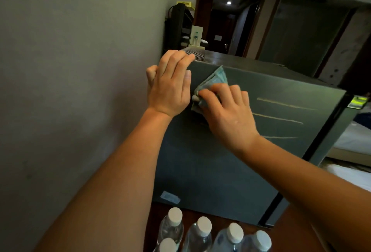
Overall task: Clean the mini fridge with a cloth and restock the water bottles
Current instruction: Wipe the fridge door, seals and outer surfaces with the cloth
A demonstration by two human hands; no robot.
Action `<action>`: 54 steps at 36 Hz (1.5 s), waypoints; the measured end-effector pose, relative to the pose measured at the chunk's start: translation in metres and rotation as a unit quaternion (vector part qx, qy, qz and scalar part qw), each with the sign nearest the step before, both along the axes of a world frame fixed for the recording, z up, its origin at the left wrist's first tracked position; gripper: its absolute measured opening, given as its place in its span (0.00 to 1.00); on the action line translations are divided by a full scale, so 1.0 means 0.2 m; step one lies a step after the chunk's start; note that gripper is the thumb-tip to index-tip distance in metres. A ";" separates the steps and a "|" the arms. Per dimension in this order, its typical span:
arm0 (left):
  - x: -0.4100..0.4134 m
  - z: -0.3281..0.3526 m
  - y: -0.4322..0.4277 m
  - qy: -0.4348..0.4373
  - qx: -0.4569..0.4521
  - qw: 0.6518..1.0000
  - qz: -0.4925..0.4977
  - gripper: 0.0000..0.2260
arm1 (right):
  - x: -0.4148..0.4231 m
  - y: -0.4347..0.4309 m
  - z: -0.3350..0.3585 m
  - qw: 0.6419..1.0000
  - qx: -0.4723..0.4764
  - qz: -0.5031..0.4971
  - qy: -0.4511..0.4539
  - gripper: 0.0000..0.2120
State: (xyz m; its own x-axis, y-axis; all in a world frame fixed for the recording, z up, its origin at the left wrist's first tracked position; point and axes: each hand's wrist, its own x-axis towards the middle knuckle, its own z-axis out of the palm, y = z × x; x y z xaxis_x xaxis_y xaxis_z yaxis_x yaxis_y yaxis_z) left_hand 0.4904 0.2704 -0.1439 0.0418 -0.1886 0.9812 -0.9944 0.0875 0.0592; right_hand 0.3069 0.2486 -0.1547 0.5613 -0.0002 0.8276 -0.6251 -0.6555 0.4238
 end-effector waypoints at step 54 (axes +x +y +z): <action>-0.46 0.04 -0.10 0.021 0.002 0.999 0.049 0.17 | -0.45 -0.08 -0.12 0.998 0.045 -0.028 -0.025 0.12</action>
State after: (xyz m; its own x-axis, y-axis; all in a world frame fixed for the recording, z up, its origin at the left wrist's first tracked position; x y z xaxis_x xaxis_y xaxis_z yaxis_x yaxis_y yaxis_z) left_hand 0.3981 0.2511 -0.1362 0.1020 -0.1851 0.9774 -0.9947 -0.0102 0.1019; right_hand 0.2172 0.2326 -0.1790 0.5157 -0.1062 0.8502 -0.6804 -0.6539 0.3310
